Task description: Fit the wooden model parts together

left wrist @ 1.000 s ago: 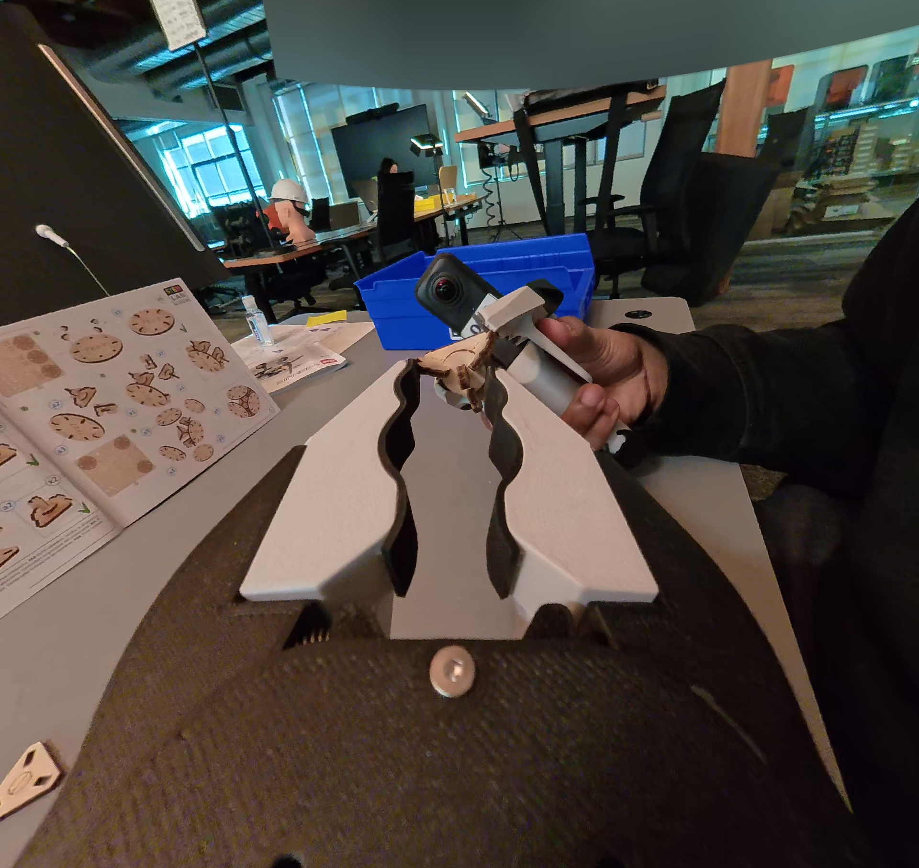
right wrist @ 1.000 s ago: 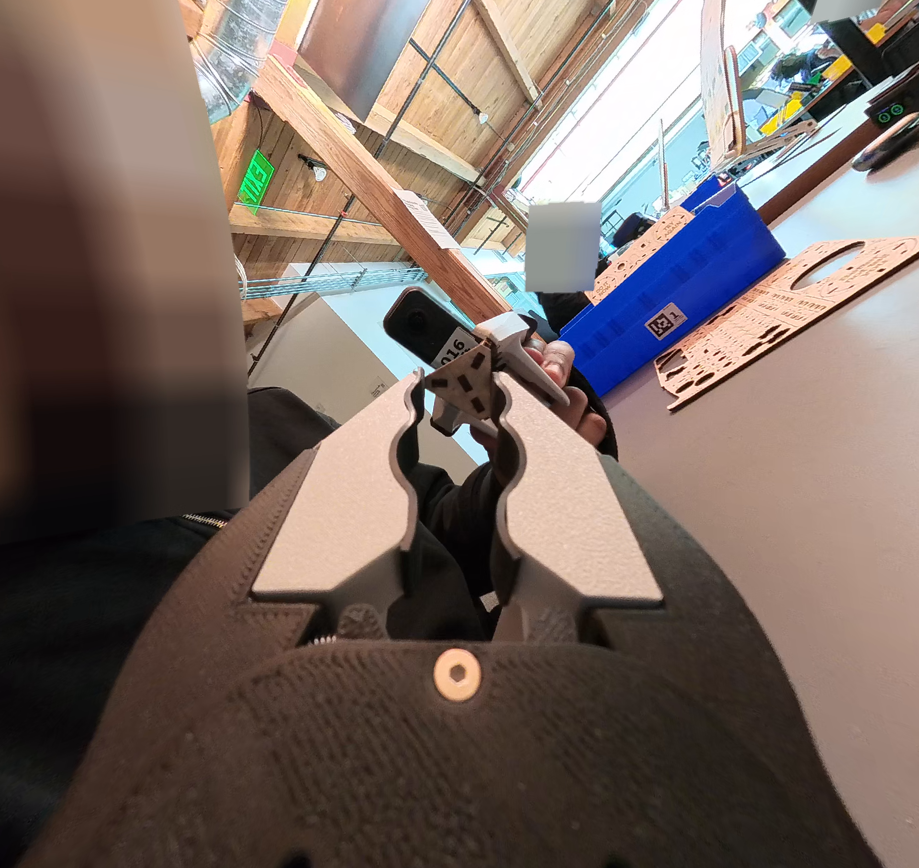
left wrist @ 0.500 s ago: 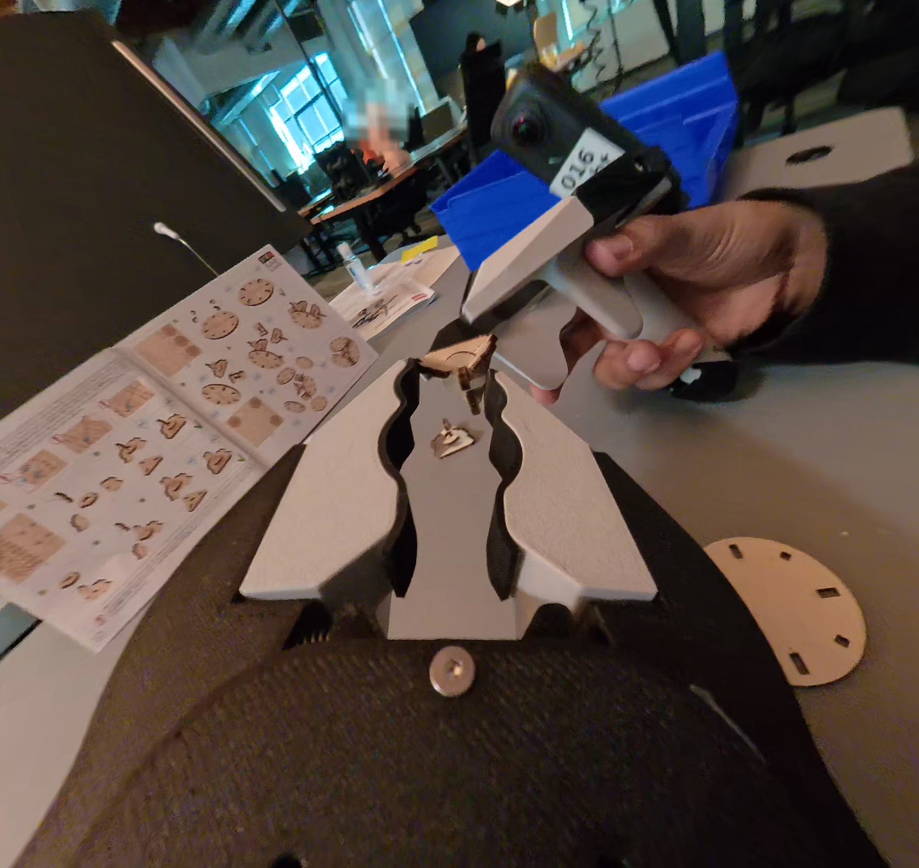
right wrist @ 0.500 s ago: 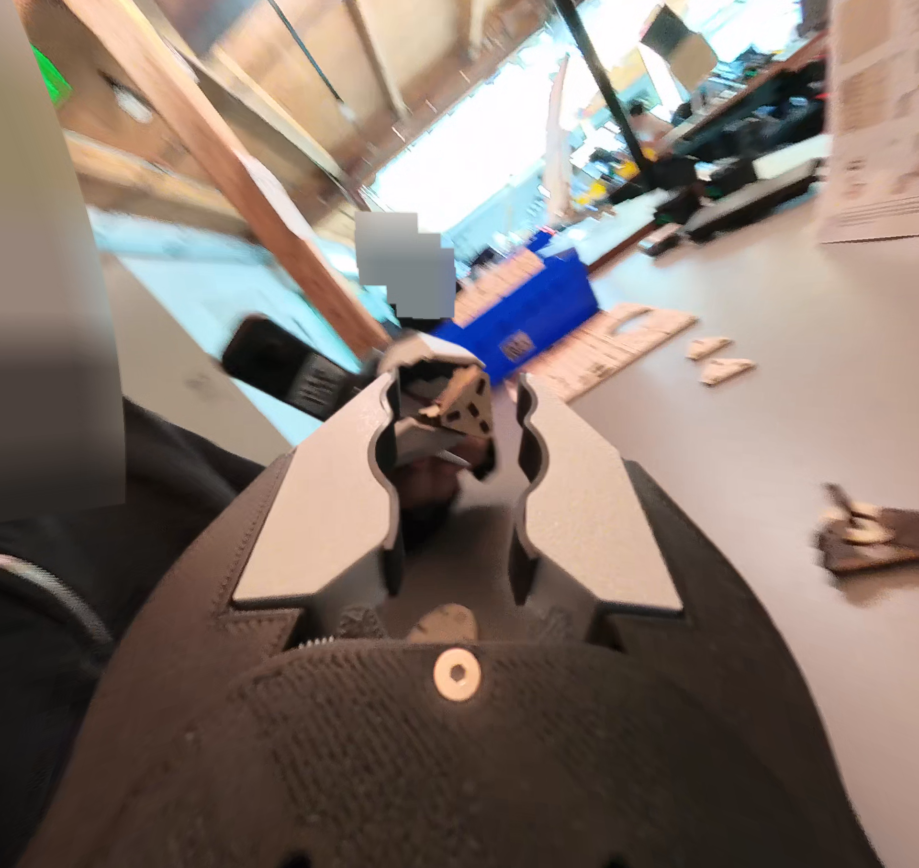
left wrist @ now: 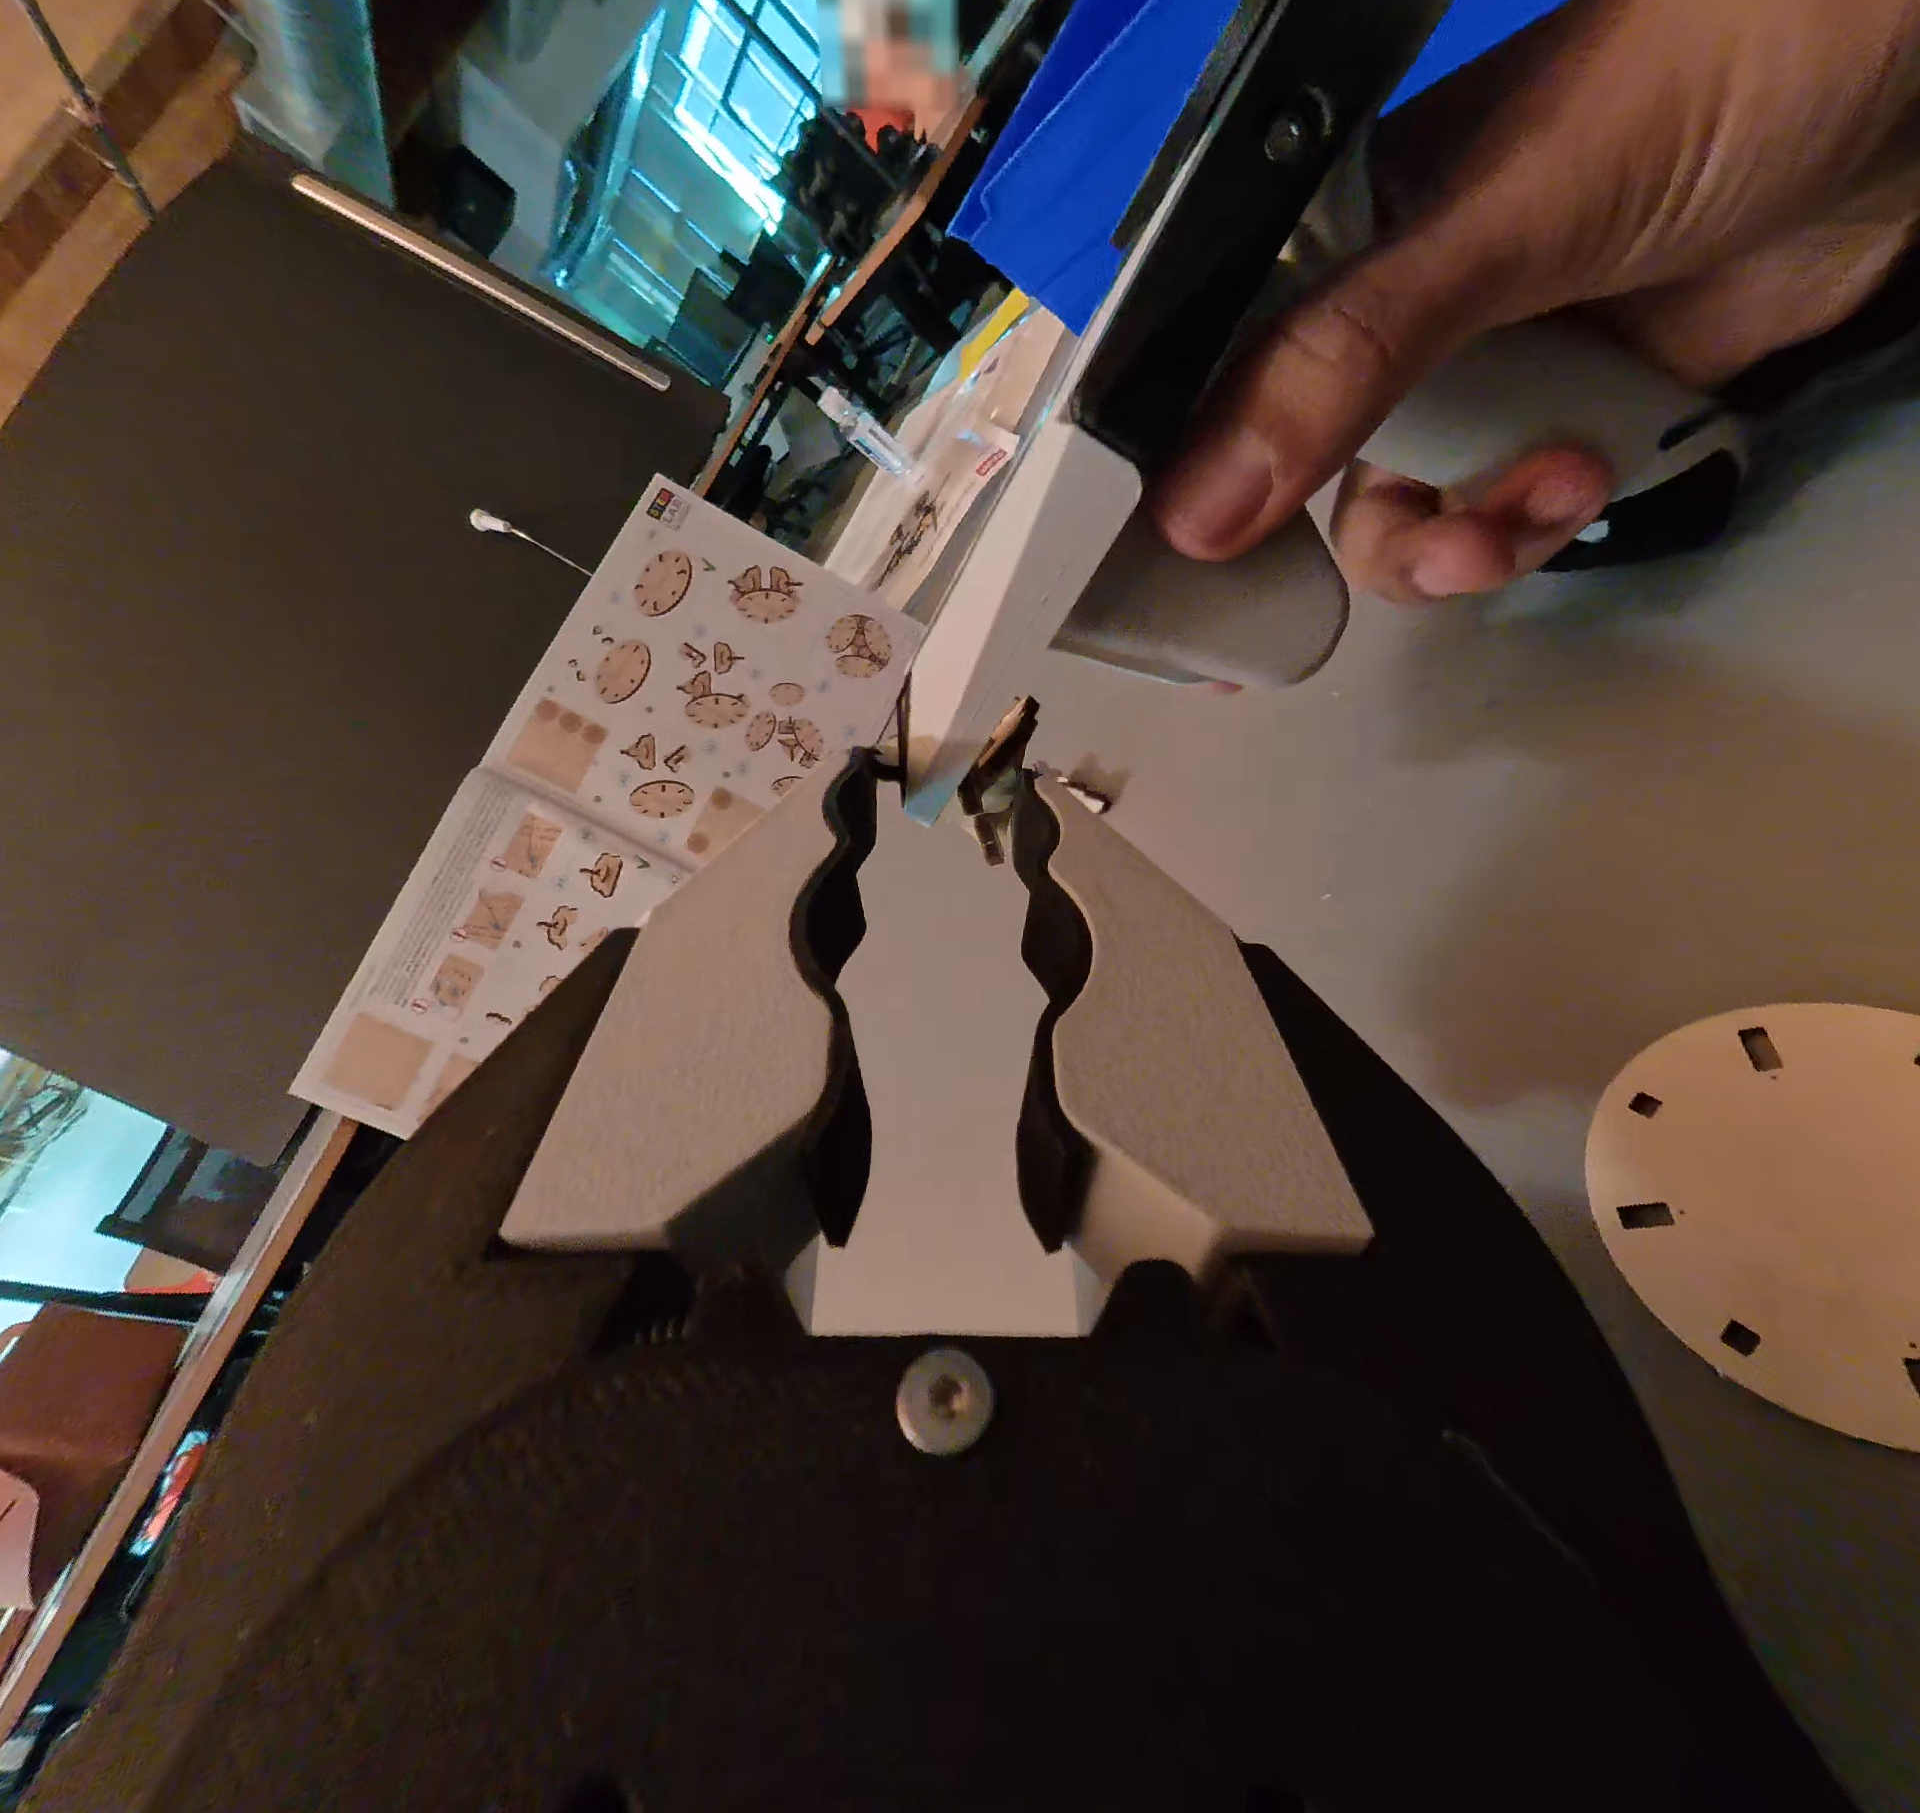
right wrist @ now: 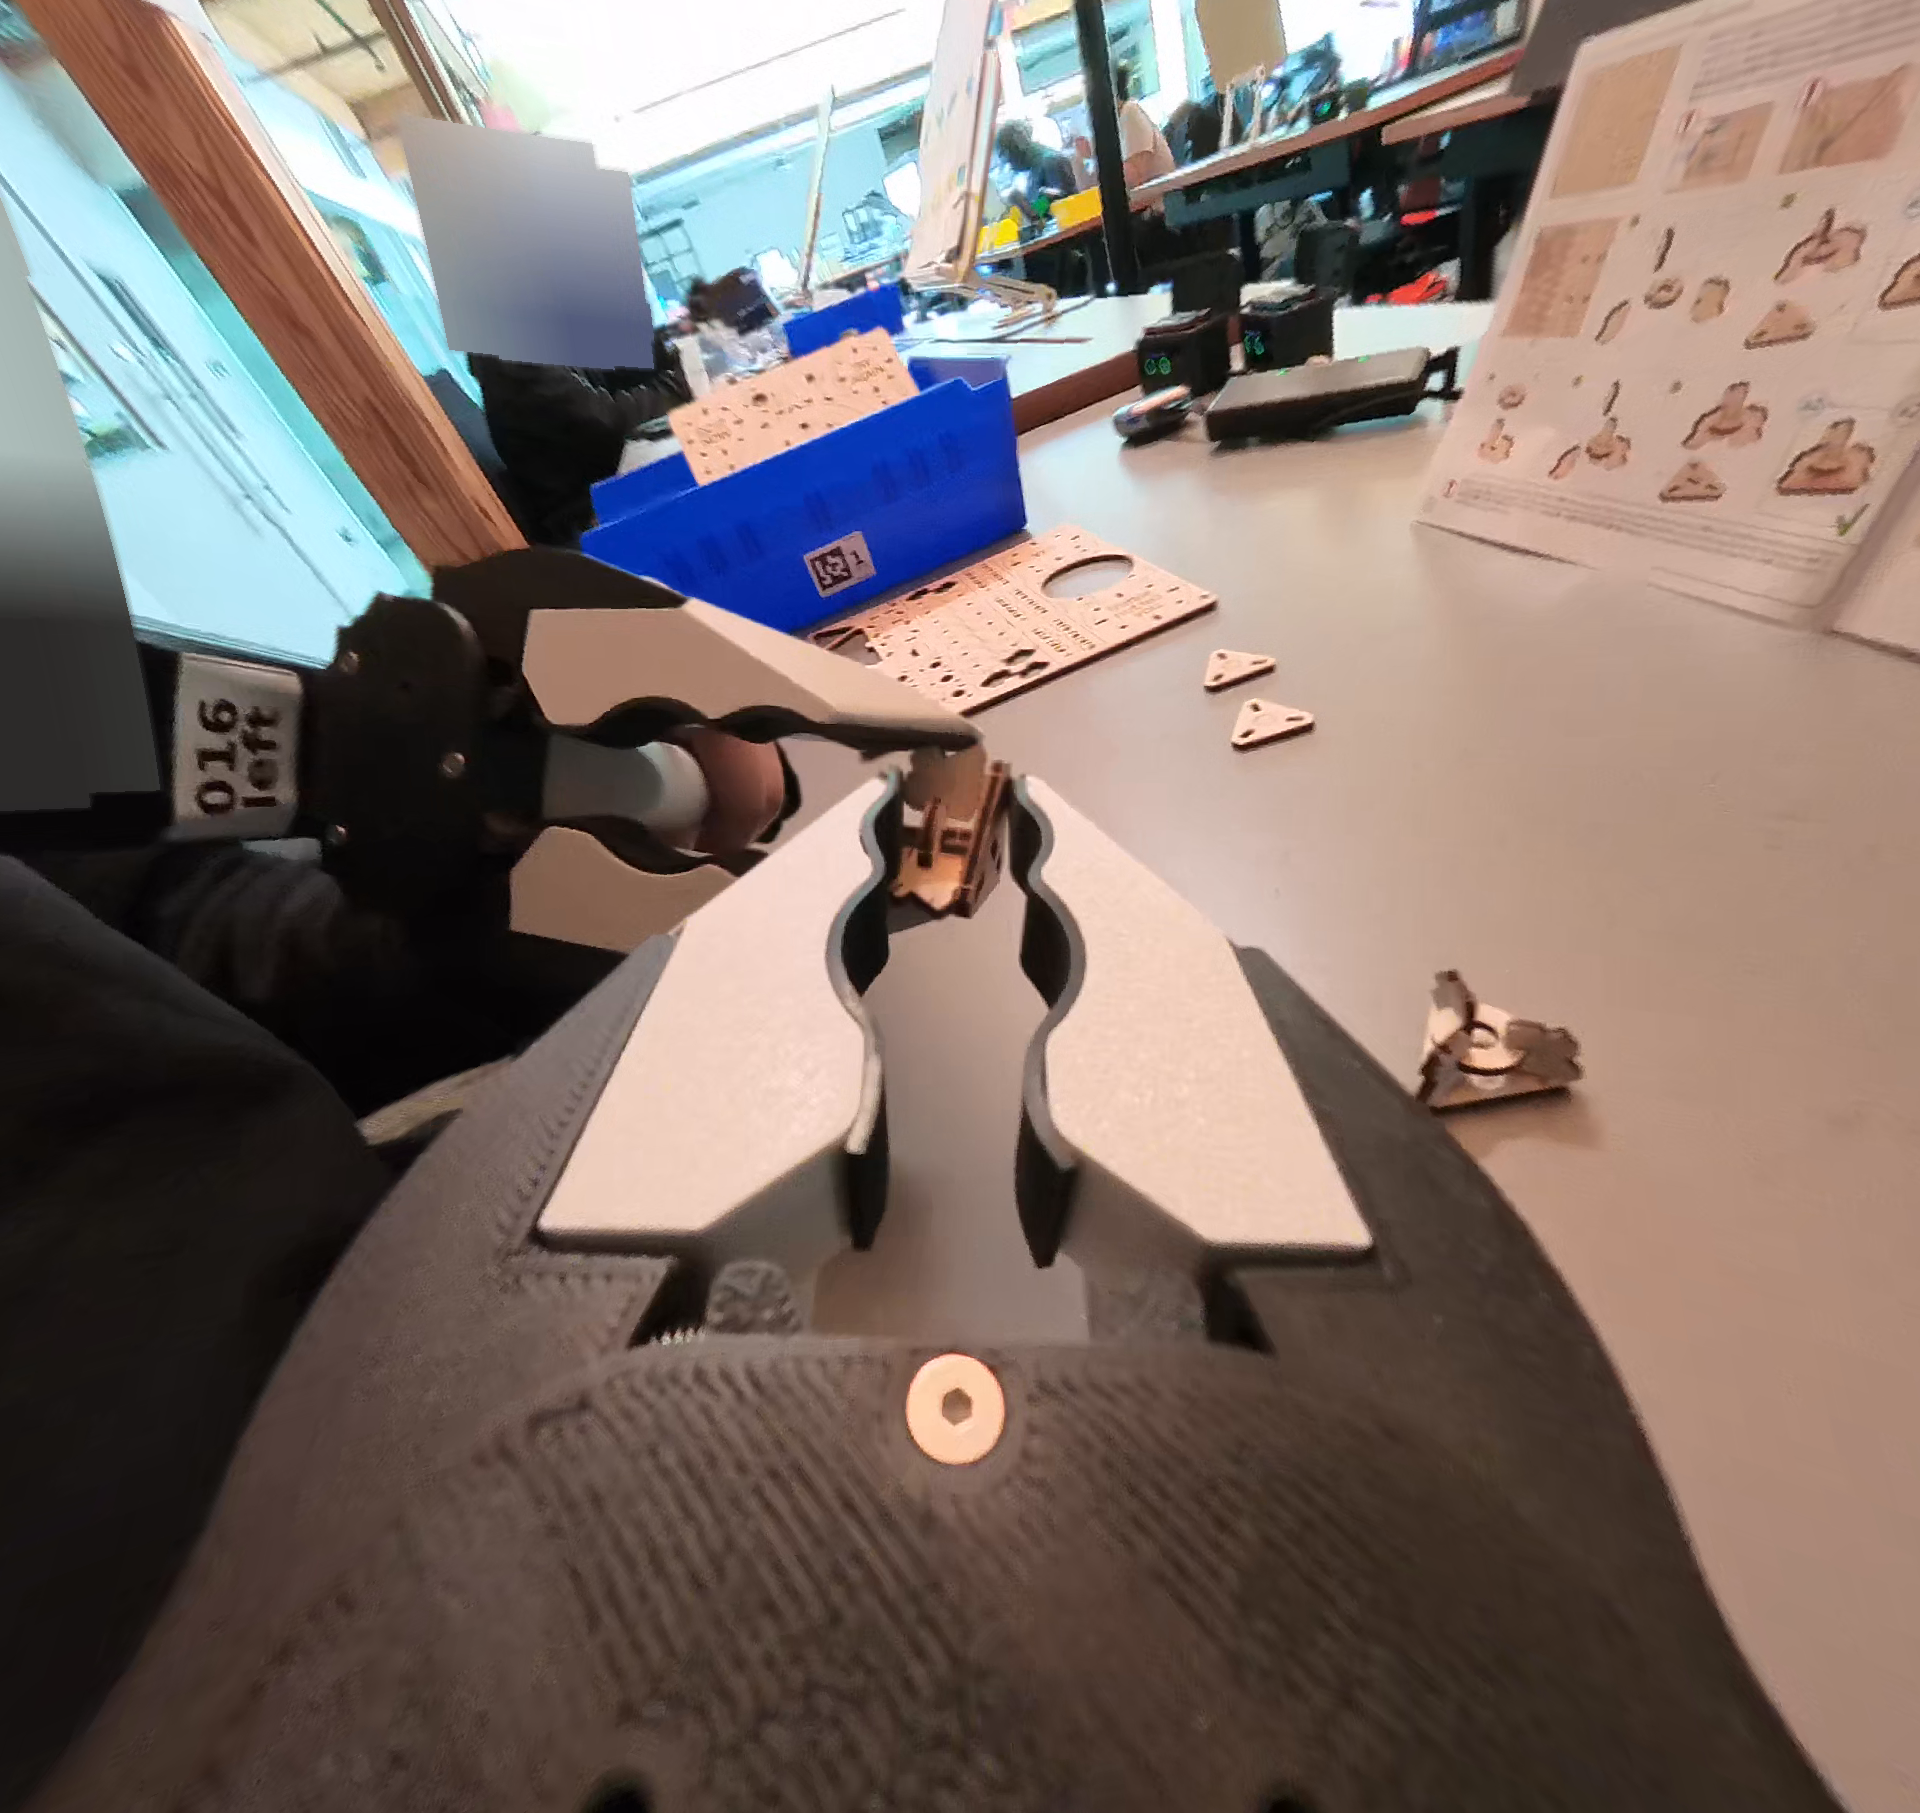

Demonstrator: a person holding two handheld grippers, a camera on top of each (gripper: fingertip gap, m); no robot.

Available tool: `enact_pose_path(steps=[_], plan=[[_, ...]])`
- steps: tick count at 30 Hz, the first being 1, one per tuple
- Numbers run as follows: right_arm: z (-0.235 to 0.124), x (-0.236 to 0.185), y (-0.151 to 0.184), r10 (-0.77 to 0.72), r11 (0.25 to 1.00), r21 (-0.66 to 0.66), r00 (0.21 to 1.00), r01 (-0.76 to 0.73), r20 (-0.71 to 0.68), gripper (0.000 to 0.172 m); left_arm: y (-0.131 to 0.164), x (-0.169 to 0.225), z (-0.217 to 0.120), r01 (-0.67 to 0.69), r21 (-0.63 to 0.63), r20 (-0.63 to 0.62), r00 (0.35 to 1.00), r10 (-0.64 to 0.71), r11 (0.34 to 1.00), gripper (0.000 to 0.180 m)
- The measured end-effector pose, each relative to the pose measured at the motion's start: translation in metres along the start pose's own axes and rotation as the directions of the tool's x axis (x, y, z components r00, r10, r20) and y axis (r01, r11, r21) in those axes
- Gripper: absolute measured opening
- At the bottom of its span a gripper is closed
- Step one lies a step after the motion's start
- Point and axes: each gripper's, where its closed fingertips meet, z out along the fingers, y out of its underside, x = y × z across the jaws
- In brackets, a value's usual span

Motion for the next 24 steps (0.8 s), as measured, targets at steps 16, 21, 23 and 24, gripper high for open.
enact_pose_path(steps=[16,21,23,24], plan=[[0.0019,0.0033,-0.0031,-0.156,0.988,-0.023,0.979,0.155,-0.127,0.018,-0.0029,0.0032,0.0020,-0.041,-0.028,0.036,0.998,0.042,0.999,0.025],[0.0009,0.0037,-0.0047,-0.157,0.987,-0.034,0.980,0.154,-0.120,0.018,-0.0042,0.0024,0.0019,-0.034,-0.022,0.042,0.999,0.035,0.999,0.025],[0.0010,0.0041,-0.0049,-0.167,0.986,-0.043,0.978,0.163,-0.127,0.017,-0.0043,0.0022,0.0018,-0.042,-0.025,0.049,0.998,0.044,0.999,0.025],[0.0007,0.0044,-0.0048,-0.171,0.985,-0.048,0.977,0.166,-0.131,0.018,-0.0043,0.0023,0.0018,-0.043,-0.026,0.050,0.998,0.044,0.999,0.025]])
